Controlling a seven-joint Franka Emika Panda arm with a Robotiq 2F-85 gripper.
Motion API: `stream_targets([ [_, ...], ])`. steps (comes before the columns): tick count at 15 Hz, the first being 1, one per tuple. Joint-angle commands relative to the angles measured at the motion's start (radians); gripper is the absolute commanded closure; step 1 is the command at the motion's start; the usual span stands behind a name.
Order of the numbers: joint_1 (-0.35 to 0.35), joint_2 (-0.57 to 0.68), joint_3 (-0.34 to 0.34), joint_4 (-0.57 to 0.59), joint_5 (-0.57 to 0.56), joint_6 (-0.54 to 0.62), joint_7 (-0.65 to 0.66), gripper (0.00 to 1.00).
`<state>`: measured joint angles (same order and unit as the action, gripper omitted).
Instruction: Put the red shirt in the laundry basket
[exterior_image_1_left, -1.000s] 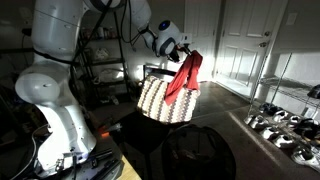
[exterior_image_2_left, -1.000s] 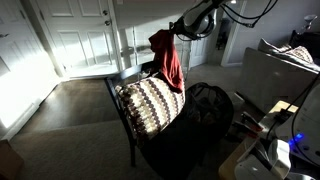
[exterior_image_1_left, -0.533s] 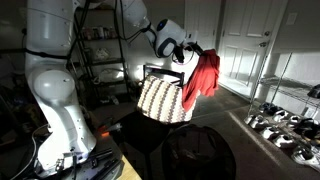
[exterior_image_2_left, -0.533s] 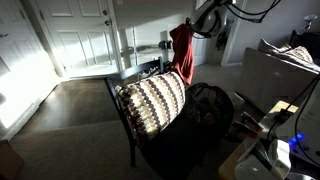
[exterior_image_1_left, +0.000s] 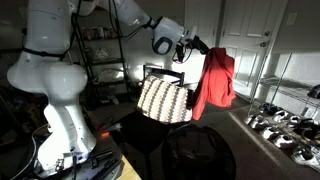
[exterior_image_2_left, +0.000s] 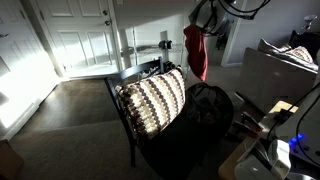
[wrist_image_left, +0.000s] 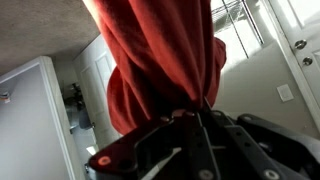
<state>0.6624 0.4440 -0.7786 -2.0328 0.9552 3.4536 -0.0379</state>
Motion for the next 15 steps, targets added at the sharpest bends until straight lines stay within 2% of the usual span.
stream_targets([
  [1,0.176,0.084,-0.158,-0.032,0.143,-0.044,-0.047,0.98],
  [4,0.278,0.22,-0.293,-0.025,0.202,-0.192,0.007,0.98],
  [7,0.344,0.313,-0.414,-0.029,0.135,-0.398,0.129,0.98],
  [9,0.359,0.348,-0.463,-0.016,0.08,-0.524,0.209,0.98],
  [10,0.34,0.38,-0.478,0.029,0.047,-0.597,0.258,0.98],
  [13,0.316,0.417,-0.516,0.098,-0.027,-0.72,0.367,0.98],
  [14,0.276,0.343,-0.476,0.096,-0.174,-0.684,0.461,0.98],
  [15,0.27,0.347,-0.486,0.111,-0.223,-0.699,0.5,0.98],
])
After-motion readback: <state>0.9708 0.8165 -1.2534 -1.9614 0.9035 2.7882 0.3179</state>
